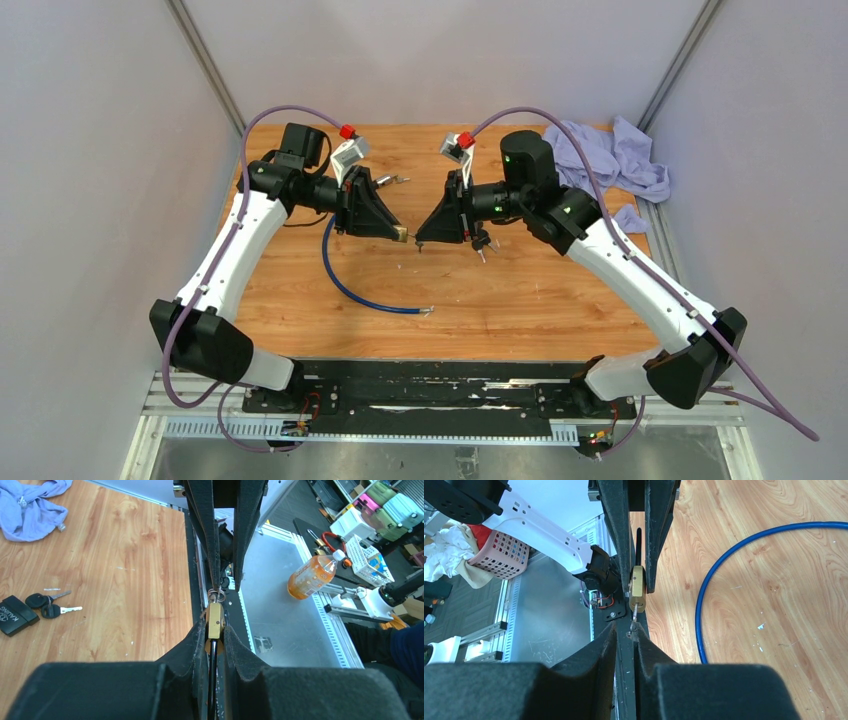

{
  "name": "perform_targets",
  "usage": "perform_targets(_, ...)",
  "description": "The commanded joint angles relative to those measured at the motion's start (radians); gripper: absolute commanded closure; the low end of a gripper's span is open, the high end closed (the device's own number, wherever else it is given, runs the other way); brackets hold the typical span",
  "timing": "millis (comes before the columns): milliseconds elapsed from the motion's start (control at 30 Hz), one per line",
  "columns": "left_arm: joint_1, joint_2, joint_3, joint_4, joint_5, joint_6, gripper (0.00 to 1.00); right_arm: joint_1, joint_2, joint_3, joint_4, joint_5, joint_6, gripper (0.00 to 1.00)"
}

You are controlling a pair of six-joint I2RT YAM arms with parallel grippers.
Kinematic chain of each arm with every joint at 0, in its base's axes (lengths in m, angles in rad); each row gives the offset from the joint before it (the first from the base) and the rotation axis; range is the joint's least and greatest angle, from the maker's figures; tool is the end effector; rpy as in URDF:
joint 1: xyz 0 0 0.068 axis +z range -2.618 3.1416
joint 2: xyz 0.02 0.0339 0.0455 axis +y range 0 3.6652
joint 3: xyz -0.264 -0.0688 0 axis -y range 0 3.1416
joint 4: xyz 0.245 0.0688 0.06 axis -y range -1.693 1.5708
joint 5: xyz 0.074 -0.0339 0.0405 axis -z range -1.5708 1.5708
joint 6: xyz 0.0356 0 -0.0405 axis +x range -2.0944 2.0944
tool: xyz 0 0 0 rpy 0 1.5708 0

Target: Unlock with the key

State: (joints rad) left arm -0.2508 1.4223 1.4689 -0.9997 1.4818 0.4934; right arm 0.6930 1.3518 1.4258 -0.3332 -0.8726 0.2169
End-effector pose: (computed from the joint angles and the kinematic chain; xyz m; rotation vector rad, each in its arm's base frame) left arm 0.2504 -0.1008 0.3830 1.1855 1.5399 -1.6219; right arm 0.2104 0.2102 0.4243 -1.0878 1.6513 1.4089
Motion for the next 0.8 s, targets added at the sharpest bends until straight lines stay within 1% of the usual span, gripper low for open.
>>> perform_targets(0,0.005,-0.028,0.007,0.01,0.031,-0.006,1.0,-0.006,-0.025,-0.011,0.025,-0.028,0.008,0.84)
perform_targets(100,0.005,-0.029,0.006,0.01,0.034,-0.007,1.0,-0.007,-0.024,-0.015,0.027,-0.028,0.009,0.85)
perform_targets(133,0.005,-0.029,0.006,0.01,0.035,-0.009,1.0,-0.007,-0.023,-0.016,0.028,-0.027,0.009,0.83)
perform_targets(167,0.005,-0.03,0.005,0.01,0.036,-0.008,1.0,-0.006,-0.024,-0.019,0.028,-0.024,0.011,0.8)
perform_targets(200,0.006,-0.03,0.005,0.01,0.038,-0.009,1.0,-0.006,-0.026,-0.023,0.028,-0.018,0.01,0.74)
perform_targets(233,0.006,-0.029,0.006,0.01,0.038,-0.009,1.0,-0.006,-0.028,-0.026,0.027,-0.01,0.01,0.71)
perform_targets(400,0.005,-0.03,0.006,0.01,0.041,-0.01,1.0,-0.007,-0.043,-0.038,0.03,0.011,-0.002,0.69)
perform_targets(467,0.004,-0.029,0.005,0.01,0.043,-0.01,1.0,-0.007,-0.043,-0.035,0.034,0.011,0.001,0.72)
perform_targets(533,0.005,-0.028,0.005,0.01,0.043,-0.012,1.0,-0.007,-0.04,-0.031,0.034,0.011,0.002,0.8)
perform_targets(600,0.005,-0.028,0.006,0.01,0.044,-0.013,1.0,-0.007,-0.037,-0.03,0.036,0.011,0.004,0.86)
perform_targets(700,0.004,-0.029,0.008,0.01,0.046,-0.014,1.0,-0.007,-0.035,-0.035,0.037,0.01,0.005,0.92)
perform_targets(767,0.005,-0.031,0.009,0.01,0.047,-0.015,1.0,-0.007,-0.035,-0.039,0.041,0.006,0.007,0.94)
